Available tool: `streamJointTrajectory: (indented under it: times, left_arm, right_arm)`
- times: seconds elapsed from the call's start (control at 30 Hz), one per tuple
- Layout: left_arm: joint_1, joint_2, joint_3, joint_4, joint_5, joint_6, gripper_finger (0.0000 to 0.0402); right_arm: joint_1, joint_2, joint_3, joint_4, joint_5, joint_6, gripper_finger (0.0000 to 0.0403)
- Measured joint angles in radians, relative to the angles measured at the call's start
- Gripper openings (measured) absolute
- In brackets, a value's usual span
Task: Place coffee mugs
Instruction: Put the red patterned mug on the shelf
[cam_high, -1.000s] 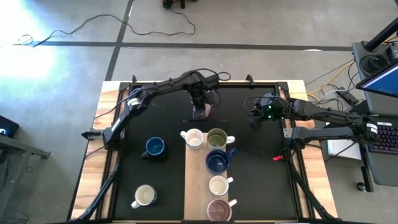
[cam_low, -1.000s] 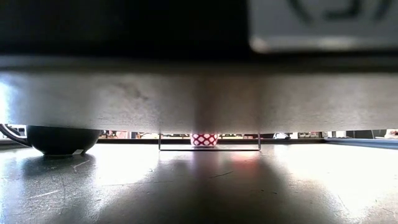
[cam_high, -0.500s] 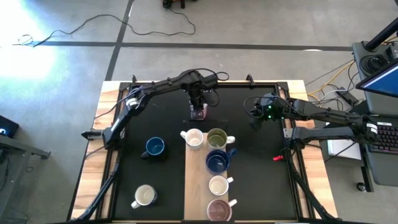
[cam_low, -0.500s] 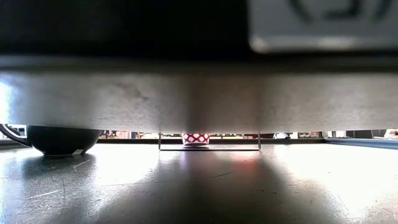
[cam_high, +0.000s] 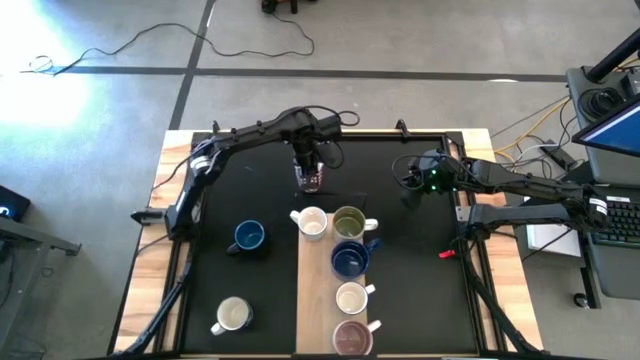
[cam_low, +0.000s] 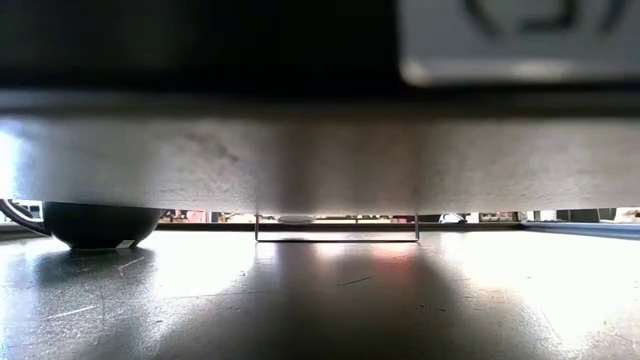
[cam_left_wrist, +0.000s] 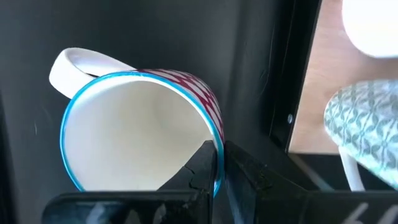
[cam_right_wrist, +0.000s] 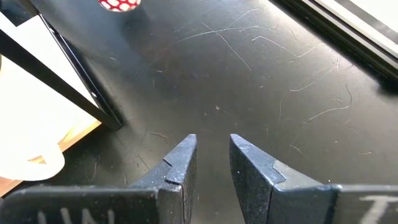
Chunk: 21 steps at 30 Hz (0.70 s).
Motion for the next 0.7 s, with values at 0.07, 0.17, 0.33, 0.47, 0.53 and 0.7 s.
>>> streamJointTrajectory:
  times: [0.07, 0.17, 0.33, 0.47, 0.53, 0.7]
  left_arm:
    - [0.006, -0.045, -0.074, 0.029, -0.003, -0.022, 0.0011]
    - [0.013, -0.144, -0.222, 0.118, -0.015, -0.059, 0.0011]
    - [0.012, -0.339, -0.487, 0.263, -0.062, -0.135, 0.0010]
    - [0.010, -0.464, -0.657, 0.336, -0.064, -0.209, 0.0010]
    - [0.005, -0.507, -0.721, 0.360, -0.064, -0.241, 0.0010]
    - [-0.033, -0.576, -0.824, 0.393, -0.064, -0.311, 0.0010]
  right_arm:
    - [0.000, 0.000, 0.000, 0.000, 0.000, 0.000, 0.0084]
    - [0.000, 0.000, 0.000, 0.000, 0.000, 0.000, 0.0084]
    - [0.000, 0.000, 0.000, 0.000, 0.000, 0.000, 0.0084]
    - [0.000, 0.000, 0.000, 0.000, 0.000, 0.001, 0.0084]
    - [0.000, 0.000, 0.000, 0.000, 0.000, 0.000, 0.0084]
    - [0.000, 0.000, 0.000, 0.000, 0.000, 0.000, 0.0084]
